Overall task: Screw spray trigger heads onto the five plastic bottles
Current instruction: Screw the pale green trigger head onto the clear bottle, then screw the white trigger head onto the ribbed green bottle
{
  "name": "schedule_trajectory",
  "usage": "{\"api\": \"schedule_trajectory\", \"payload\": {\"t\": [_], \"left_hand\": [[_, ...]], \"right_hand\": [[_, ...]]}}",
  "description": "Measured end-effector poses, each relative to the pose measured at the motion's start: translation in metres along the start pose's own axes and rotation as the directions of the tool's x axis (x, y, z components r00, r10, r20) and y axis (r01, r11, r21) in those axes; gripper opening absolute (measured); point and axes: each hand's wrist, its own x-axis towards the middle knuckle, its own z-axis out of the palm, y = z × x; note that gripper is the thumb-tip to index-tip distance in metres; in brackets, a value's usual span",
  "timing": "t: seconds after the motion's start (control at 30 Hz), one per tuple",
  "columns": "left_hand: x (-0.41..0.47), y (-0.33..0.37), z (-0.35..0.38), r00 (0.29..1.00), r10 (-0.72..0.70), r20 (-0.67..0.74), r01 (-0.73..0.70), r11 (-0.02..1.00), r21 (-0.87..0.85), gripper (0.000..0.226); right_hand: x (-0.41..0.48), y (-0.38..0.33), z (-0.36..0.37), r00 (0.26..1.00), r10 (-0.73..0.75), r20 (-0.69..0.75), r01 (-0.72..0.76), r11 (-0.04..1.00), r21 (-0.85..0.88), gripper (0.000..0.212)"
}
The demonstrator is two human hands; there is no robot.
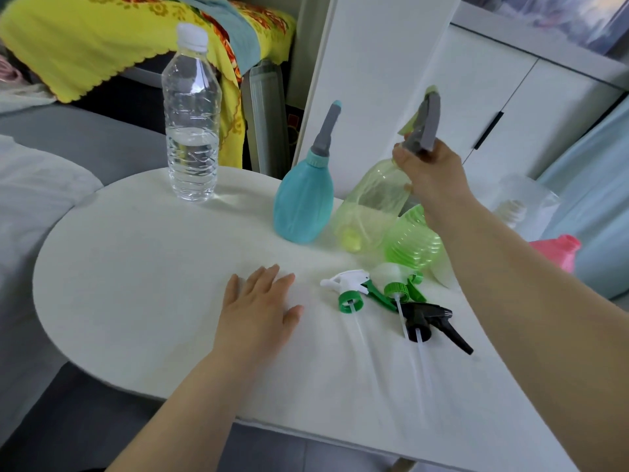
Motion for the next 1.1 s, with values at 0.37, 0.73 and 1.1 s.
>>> {"api": "schedule_trajectory", "payload": {"t": [0.37, 0.73, 1.1], "left_hand": [[0.001, 0.000, 0.004, 1.000, 0.018, 0.010, -0.019, 0.995, 0.099, 0.050], [0.000, 0.003, 0.003, 1.000, 0.020, 0.003, -0.020, 0.994, 0.107, 0.051], [-0.005, 0.004, 0.001, 0.999, 0.043, -0.006, -0.042, 0.996, 0.084, 0.050]], "right_hand": [[0.017, 0.025, 0.018, 0.999, -0.014, 0.041, 0.020, 0.991, -0.133, 0.018], [0.010, 0.035, 0.009, 0.997, -0.002, 0.074, 0.019, 0.974, -0.227, 0.053], [-0.055, 0.044, -0.019, 0.957, 0.144, 0.253, 0.037, 0.803, -0.595, 0.026]]}}
